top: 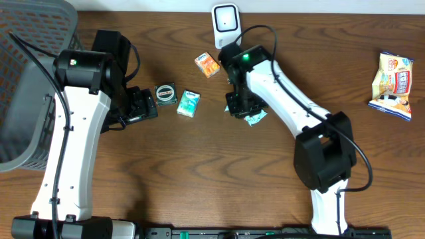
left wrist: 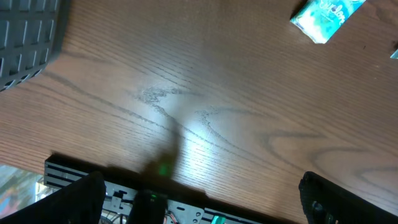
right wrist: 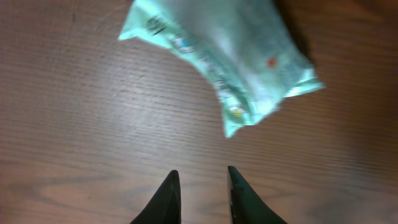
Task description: Scan the item barcode
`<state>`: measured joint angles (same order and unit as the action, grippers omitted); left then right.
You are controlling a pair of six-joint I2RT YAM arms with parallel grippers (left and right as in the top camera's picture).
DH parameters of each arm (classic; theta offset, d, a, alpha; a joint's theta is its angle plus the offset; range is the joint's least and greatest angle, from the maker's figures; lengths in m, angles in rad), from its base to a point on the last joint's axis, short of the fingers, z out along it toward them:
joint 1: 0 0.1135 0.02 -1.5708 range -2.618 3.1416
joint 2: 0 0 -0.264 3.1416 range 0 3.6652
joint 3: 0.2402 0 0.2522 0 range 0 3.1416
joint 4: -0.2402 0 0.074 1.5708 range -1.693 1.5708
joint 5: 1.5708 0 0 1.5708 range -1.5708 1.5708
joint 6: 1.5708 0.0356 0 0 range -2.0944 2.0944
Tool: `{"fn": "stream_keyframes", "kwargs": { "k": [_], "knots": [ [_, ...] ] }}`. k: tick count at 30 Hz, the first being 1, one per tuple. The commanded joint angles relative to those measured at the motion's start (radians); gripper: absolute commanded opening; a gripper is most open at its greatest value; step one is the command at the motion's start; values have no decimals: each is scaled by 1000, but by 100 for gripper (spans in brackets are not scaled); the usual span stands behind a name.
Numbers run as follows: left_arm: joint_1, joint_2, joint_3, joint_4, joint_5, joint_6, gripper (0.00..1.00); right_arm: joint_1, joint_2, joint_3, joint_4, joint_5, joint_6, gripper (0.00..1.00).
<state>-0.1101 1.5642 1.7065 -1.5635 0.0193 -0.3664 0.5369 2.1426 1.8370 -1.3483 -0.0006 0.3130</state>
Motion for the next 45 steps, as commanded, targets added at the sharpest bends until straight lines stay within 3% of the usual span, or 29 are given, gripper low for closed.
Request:
{"fn": "stream_keyframes", "kwargs": {
  "k": [1, 8, 14, 20, 22, 25, 27, 30, 33, 36, 40, 45],
  "knots": [
    [2, 4, -1, -3, -13, -2, 98, 10, 38, -6, 0, -22, 8, 18],
    [2, 4, -1, -3, -13, -2, 98, 10, 50, -93, 40, -20, 8, 15],
    [2, 4, -1, -3, -13, -2, 98, -24, 50, -194, 110, 40, 23, 25],
    [2, 4, -1, -3, -13, -2, 98, -123, 50, -230, 196, 81, 57, 19],
    [2, 4, -1, -2, -13, -2, 98, -161, 50, -220, 217, 105, 57, 23],
    [2, 4, -1, -3, -13, -2, 98, -240, 49, -143, 228, 90, 58, 36],
    [2, 4, -1, -3, -13, -2, 98, -281, 49, -75, 225, 32, 57, 38],
    [2, 4, -1, -2, -13, -2, 98, -324, 49, 21, 199, -146, 55, 39],
    [2, 4, -1, -2, -13, -2, 97, -349, 49, 72, 198, -432, -50, 40],
    [2, 4, -1, -3, -13, -2, 98, -345, 50, 68, 180, -554, -126, 49],
    [2, 4, -1, -3, -13, -2, 98, -317, 50, 22, 122, -482, -139, 60],
    [2, 4, -1, -2, -13, -2, 98, -313, 50, -93, 159, -419, -87, 65]
  ]
}}
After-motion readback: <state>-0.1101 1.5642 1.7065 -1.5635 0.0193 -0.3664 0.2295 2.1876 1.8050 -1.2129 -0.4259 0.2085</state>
